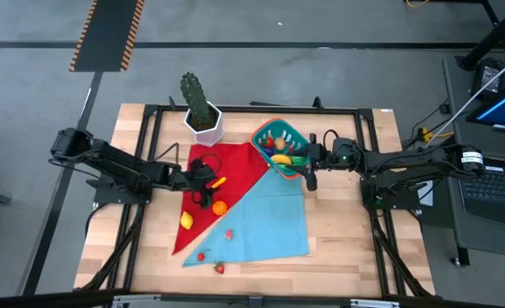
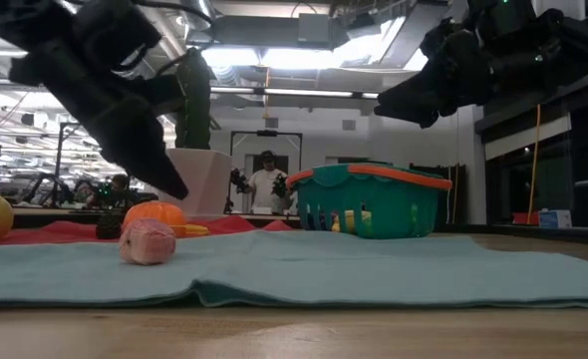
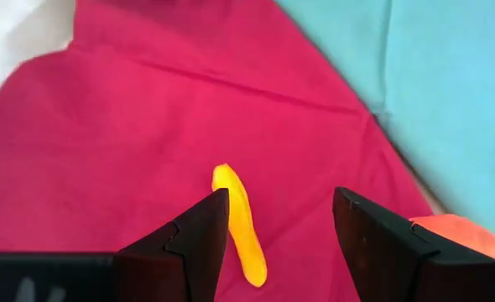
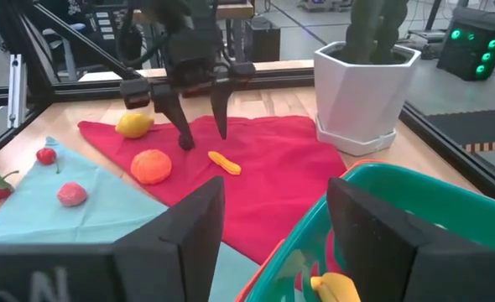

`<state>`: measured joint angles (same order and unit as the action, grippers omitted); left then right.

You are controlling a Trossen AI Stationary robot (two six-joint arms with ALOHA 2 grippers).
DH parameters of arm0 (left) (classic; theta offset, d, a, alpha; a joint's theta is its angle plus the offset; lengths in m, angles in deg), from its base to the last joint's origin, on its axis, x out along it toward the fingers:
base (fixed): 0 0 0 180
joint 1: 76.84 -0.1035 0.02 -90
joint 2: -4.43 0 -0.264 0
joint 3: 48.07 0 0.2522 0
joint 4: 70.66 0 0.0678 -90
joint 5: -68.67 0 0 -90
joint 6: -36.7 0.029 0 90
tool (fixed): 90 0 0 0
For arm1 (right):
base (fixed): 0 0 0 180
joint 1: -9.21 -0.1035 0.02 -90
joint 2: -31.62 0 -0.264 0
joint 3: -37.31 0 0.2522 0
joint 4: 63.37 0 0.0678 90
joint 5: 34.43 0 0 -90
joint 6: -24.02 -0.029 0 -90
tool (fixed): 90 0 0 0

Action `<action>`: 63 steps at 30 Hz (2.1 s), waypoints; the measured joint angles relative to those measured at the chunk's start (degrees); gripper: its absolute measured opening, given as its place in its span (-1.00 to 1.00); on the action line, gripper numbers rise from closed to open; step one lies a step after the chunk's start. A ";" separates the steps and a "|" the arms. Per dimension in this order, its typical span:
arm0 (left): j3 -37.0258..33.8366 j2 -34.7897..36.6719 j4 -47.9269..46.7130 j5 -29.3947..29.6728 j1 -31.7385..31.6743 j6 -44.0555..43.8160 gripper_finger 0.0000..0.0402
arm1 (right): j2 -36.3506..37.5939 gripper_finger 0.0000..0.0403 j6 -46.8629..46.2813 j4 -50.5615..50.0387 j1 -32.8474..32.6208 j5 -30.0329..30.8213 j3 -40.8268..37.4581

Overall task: Build produce basket
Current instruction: Put the yellow corn into the blue basket

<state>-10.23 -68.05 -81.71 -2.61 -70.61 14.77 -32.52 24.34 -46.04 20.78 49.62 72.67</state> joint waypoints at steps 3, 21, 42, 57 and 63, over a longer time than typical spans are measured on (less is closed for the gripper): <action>2.55 -2.86 -3.78 -0.13 -0.60 0.00 0.01 | 0.00 0.05 0.07 -0.07 0.00 -0.02 0.00; 5.33 -7.81 -10.28 -0.22 -0.97 -3.46 -0.07 | 0.00 0.05 1.34 -0.13 0.00 -0.04 0.00; 5.31 -8.70 -10.92 -1.73 -2.55 -3.59 -0.38 | 0.00 0.05 1.31 -0.13 0.00 -0.07 0.00; 5.23 -10.16 -9.81 -3.71 -3.48 -3.04 -0.54 | 0.00 0.05 1.40 -0.13 0.00 -0.07 0.00; 5.20 -9.54 -10.03 -3.67 -3.48 -2.99 -0.64 | 0.00 0.05 1.44 -0.22 -0.02 -0.07 0.02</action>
<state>-5.03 -77.59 -91.74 -6.28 -74.10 11.78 -32.52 25.78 -46.26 20.76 49.55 72.70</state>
